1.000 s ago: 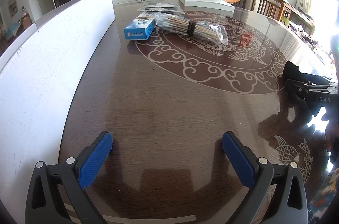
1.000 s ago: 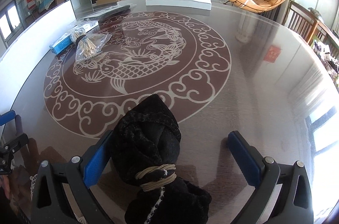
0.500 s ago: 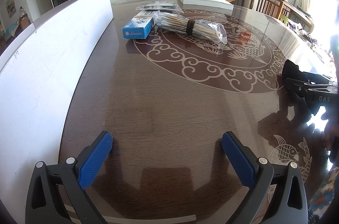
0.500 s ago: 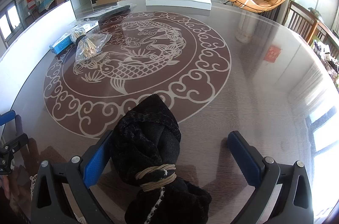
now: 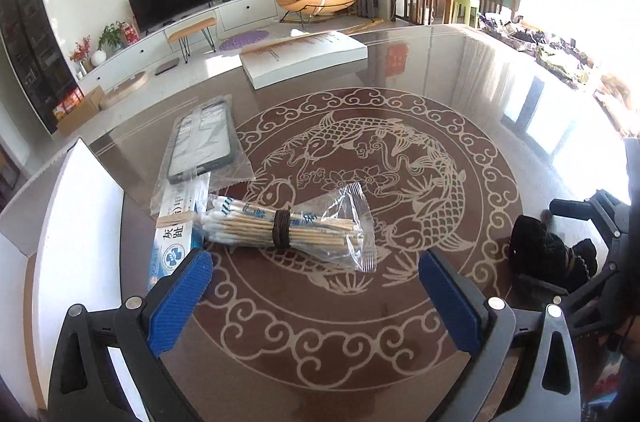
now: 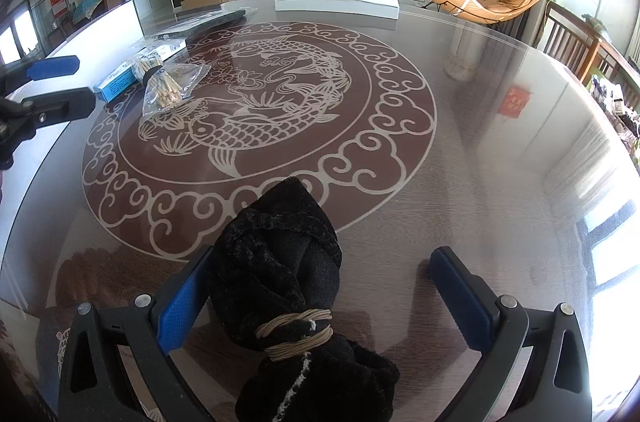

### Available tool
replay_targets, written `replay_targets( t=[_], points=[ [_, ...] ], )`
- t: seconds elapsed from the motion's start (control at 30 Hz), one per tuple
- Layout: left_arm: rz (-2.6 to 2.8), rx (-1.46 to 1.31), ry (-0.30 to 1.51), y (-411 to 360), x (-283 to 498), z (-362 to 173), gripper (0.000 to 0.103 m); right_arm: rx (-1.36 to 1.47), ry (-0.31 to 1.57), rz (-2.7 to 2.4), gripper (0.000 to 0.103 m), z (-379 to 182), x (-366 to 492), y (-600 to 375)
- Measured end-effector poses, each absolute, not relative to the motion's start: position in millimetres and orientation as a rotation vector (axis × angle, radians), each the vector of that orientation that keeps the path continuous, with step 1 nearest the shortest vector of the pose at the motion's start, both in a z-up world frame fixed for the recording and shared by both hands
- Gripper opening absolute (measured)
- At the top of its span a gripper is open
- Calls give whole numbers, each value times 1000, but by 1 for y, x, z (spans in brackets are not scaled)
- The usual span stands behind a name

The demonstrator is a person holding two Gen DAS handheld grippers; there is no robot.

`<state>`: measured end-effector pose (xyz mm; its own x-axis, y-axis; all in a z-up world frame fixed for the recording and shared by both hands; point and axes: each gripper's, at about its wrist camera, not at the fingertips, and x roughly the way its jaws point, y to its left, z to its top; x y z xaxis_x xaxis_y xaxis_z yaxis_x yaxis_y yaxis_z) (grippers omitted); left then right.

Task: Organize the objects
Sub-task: 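Grasp the bagged cotton swab bundle with the left tool while the right tool holds the black item, then carry the black item and cotton swabs into the bin and release both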

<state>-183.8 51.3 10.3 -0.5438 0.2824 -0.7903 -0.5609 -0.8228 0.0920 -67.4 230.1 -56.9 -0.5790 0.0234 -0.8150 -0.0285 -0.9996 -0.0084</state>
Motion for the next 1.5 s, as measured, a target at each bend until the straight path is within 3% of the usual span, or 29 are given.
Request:
replay_targets(
  t=[0.23, 0.37, 0.57, 0.73, 0.77, 0.8, 0.87, 0.9, 1.07, 1.1, 1.17, 1.2, 1.23, 1.33, 1.5],
  points=[
    [2614, -1402, 295, 70, -255, -32, 103, -1427, 9, 2766, 103, -57, -68, 230],
    [2636, -1411, 307, 58, -241, -47, 103, -1427, 10, 2766, 103, -57, -68, 230],
    [2536, -1407, 135, 24, -225, -52, 103, -1427, 9, 2766, 103, -57, -68, 230],
    [2460, -1436, 243, 44, -232, -55, 101, -1427, 10, 2766, 103, -57, -68, 230],
    [2468, -1403, 248, 46, -227, -51, 82, -1427, 10, 2767, 103, -57, -68, 230],
    [2484, -1372, 253, 47, -221, -48, 57, -1428, 11, 2767, 103, -57, -68, 230],
    [2472, -1335, 256, 46, -208, -45, 39, -1427, 10, 2767, 103, -57, -68, 230],
    [2464, -1317, 266, 44, -200, -44, 33, -1428, 10, 2767, 103, -57, -68, 231],
    [2431, -1225, 252, 18, -144, -39, 31, -1572, 1, 2790, 103, -54, -70, 232],
    [2428, -1205, 240, 14, -133, -37, 31, -1615, 21, 2799, 98, -52, -70, 232],
    [2431, -1164, 202, 5, -112, -32, 31, -1637, -47, 2791, 63, -47, -68, 230],
    [2432, -1147, 171, 0, -103, -28, 31, -1647, -105, 2779, 40, -45, -68, 227],
    [2433, -1133, 137, -5, -95, -23, 31, -1658, -119, 2771, 33, -42, -67, 226],
    [2441, -1075, 18, -26, -70, -3, 31, -1674, -108, 2755, 33, -37, -61, 224],
    [2496, -947, -156, -81, -38, 52, 31, -1600, 88, 2868, 33, 10, -54, 202]
  ],
)
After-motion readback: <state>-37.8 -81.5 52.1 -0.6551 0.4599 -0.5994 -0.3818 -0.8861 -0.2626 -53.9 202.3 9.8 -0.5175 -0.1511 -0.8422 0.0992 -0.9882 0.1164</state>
